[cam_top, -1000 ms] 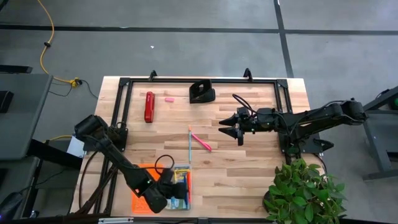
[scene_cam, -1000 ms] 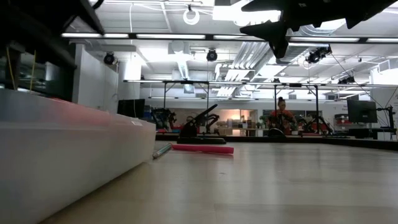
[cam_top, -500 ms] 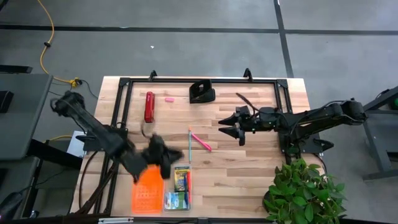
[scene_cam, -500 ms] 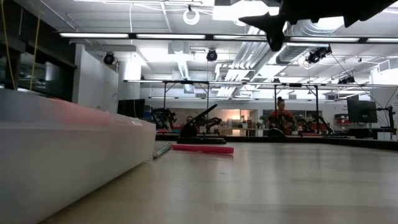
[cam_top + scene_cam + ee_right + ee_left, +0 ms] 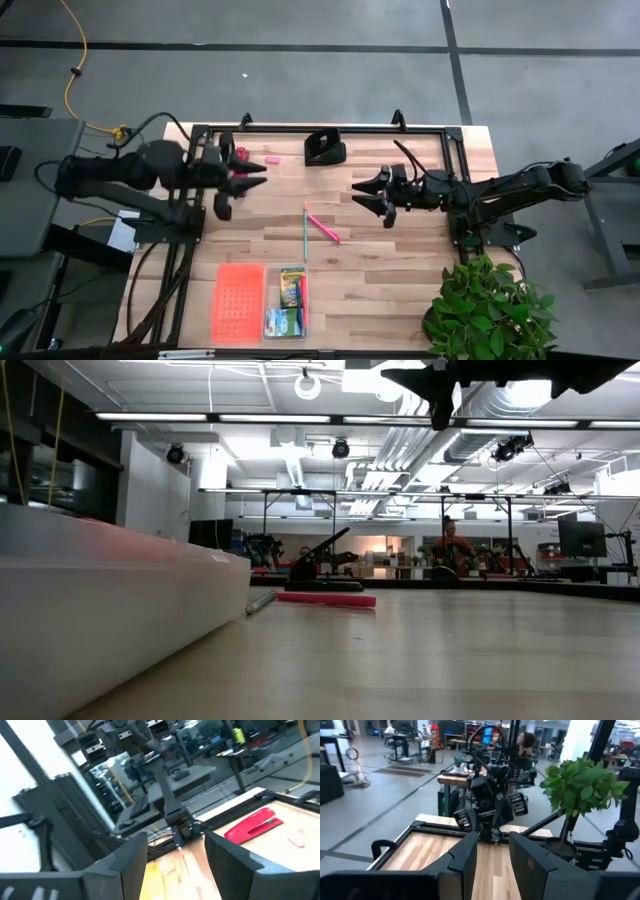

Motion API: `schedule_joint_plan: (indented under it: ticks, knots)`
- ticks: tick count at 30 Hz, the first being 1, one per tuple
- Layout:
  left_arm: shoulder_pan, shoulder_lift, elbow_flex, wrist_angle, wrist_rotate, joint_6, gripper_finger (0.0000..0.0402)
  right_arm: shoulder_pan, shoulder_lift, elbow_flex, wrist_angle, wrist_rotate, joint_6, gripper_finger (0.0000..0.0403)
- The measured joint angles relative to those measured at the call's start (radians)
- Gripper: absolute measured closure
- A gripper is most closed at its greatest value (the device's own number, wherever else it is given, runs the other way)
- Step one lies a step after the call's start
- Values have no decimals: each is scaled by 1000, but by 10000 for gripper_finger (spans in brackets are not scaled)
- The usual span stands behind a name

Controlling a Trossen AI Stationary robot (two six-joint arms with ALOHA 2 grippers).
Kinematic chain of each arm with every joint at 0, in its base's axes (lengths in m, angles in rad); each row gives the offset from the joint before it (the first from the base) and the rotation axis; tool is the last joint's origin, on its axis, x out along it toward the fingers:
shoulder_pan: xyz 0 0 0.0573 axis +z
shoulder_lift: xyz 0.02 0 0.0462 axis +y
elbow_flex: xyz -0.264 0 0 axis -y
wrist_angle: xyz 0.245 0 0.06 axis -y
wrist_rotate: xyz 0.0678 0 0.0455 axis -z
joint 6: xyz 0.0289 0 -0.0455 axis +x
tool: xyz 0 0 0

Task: Pack school essentials
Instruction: Put the pink pen into the supply box

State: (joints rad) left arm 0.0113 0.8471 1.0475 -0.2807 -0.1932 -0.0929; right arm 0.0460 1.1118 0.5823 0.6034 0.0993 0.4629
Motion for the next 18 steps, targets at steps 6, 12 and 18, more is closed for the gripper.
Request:
schedule_joint_plan:
  ticks: [6, 12, 18]
  knots:
    - [134, -58, -197, 197, 233, -76, 298, 0, 0, 0, 46, 23, -98, 213]
    - [147, -70, -350, 453, 261, -140, 298, 0, 0, 0, 124, 23, -232, 213]
    - [143, -66, -358, 459, 235, -148, 298, 1, -1, 0, 173, 22, -247, 213]
